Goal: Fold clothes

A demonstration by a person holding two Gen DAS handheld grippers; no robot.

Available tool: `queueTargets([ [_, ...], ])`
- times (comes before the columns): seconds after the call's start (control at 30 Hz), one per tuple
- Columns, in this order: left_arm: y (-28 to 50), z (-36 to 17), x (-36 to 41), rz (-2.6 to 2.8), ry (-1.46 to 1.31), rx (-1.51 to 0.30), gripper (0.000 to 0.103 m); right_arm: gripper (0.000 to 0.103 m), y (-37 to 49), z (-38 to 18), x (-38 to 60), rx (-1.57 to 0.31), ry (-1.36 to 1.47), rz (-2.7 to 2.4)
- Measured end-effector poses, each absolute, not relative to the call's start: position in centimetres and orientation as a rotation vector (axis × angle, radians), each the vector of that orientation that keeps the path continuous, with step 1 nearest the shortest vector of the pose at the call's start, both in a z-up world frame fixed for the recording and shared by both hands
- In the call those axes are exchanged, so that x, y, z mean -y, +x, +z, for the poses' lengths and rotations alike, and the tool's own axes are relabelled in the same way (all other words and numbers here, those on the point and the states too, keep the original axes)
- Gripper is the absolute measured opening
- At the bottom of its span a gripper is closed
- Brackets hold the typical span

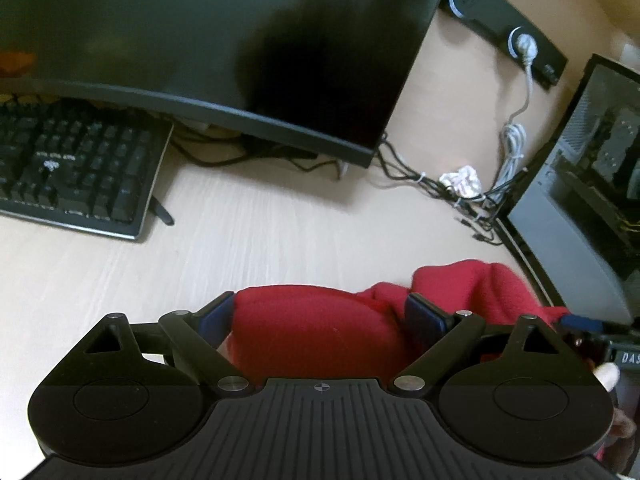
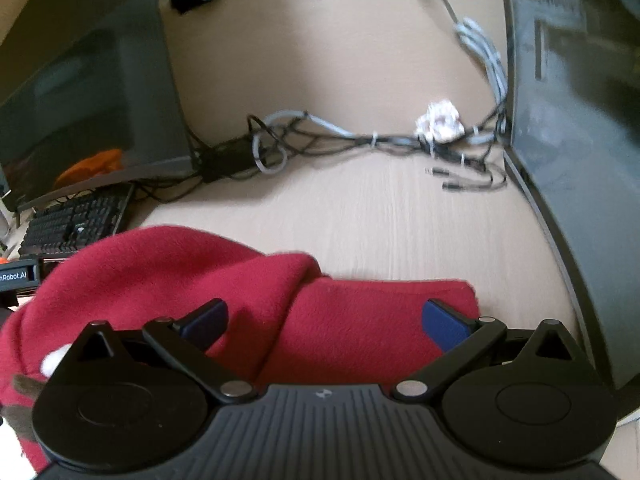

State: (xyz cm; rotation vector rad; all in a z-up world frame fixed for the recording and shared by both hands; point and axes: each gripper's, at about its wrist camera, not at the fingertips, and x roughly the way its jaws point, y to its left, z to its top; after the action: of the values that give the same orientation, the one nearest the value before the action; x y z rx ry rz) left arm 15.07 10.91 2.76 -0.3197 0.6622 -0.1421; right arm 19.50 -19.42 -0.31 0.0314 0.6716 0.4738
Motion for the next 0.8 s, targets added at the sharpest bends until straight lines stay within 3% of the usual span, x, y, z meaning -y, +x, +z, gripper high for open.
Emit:
queueTargets([
  [0.2,11.8,5.6,-10.9,-0.262,-0.385,-0.556,0.096,0.103,17.7,2.7,20.9,-0.573,0.115,0.561],
  [0.4,14.5,2.0,-10.5,-0.220,-0.393,-0.674,0.097,0.103,19.0,-2.9,19.7,-0.753,0.171,0.618],
  [0.53,16.1,-0.2,-11.5,-0.164,-0.423,-0.749,0.098,0.103,18.8,-3.2,20.0,-0.730,0.194,0.624],
  [0.8,12.7,5.1,-13.7,-0.170,-0.410,-0.607,0.096,0.103,16.6,-0.2,21.8,-0.649,0.061,0.529],
])
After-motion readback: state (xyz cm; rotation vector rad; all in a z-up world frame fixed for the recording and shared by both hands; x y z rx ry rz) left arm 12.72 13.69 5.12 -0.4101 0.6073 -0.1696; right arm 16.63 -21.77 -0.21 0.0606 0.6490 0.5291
